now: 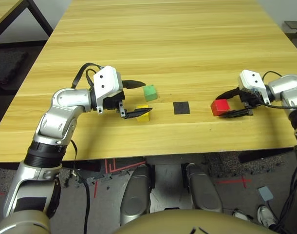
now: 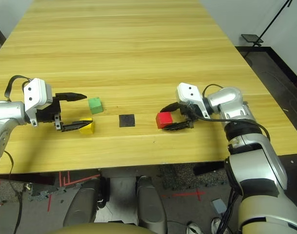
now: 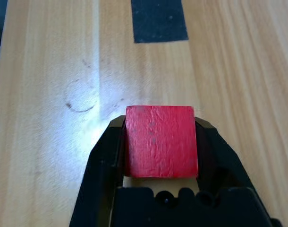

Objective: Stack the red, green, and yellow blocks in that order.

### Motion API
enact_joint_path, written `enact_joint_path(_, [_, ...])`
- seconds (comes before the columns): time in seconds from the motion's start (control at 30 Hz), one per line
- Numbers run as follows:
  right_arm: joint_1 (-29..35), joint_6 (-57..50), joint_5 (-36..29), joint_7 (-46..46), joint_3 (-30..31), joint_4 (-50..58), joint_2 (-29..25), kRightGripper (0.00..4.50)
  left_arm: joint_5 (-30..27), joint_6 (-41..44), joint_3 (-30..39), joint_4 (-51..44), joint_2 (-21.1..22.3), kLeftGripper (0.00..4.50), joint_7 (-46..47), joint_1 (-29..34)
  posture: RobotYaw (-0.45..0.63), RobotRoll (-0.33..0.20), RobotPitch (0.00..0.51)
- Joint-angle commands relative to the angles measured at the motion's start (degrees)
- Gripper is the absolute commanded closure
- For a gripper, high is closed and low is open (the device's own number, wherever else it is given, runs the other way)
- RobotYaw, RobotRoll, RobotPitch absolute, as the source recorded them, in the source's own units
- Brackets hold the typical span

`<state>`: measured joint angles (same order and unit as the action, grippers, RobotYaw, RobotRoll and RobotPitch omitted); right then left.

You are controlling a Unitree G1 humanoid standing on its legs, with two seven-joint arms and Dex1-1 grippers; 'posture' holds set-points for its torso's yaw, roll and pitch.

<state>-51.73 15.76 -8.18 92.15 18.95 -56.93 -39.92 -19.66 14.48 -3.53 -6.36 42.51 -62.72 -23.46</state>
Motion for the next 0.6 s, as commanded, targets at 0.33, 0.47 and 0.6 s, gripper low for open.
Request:
enact_joint_path(0.33, [-0.36,-15.79,-0.34,-1.55,-0.66,20.79,6.41,2.43,1.94,0.03,-0.86,0.97,-0.53,0.0,0.44,-2.89,0.3,-0.099,0.142])
enact_joint_path(0.47, [1.53,-20.1,1.13,-2.52,0.16,26.13,8.34,2.43,2.62,0.08,-1.59,1.45,-1.44,0.0,0.83,-3.87,0.32,-0.106,0.141])
enact_joint_path(0.6, [2.37,-22.16,2.22,-3.59,1.39,28.69,10.09,2.43,3.26,0.28,-2.21,1.33,-2.23,0.0,1.13,-4.35,0.34,-0.112,0.141])
